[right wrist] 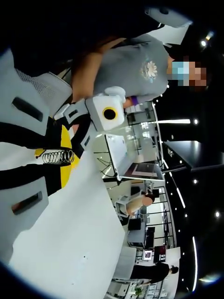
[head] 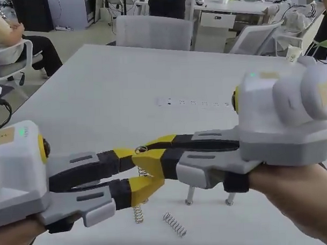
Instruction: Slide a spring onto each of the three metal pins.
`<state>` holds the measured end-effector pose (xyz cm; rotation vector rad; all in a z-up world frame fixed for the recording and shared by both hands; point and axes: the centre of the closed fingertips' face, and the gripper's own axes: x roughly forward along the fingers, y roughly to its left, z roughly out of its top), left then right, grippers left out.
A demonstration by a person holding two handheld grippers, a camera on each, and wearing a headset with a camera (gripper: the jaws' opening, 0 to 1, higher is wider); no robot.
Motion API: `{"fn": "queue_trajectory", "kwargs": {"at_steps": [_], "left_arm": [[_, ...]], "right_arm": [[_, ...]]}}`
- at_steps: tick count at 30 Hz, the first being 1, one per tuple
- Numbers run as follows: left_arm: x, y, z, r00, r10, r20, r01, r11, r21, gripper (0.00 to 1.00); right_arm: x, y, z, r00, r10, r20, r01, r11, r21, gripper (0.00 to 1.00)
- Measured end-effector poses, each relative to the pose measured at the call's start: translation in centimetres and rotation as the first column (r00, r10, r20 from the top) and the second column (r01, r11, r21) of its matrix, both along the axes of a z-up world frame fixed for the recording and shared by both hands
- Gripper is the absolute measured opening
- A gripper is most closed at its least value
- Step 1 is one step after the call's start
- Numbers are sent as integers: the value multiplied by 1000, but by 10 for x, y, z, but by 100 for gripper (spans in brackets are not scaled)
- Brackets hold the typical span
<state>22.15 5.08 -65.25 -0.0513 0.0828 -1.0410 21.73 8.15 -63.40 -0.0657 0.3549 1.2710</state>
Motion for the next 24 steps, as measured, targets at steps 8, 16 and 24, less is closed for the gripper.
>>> {"fn": "queue_trajectory", "kwargs": {"at_steps": [8,16,24], "left_arm": [[-2,-1,-2,1000,-9,14,9,1000,21,4],[-2,0,-4,1000,-11,21,10,999,41,3],[-9,-7,-17,998,-52,24,49,991,121,2]], "right_arm": [[0,-2,0,1000,-2,3,2,1000,-4,8],[-1,-4,-1,1000,6,6,-5,1000,-20,8],[-10,-11,-16,997,80,1,-79,984,-162,8]]}}
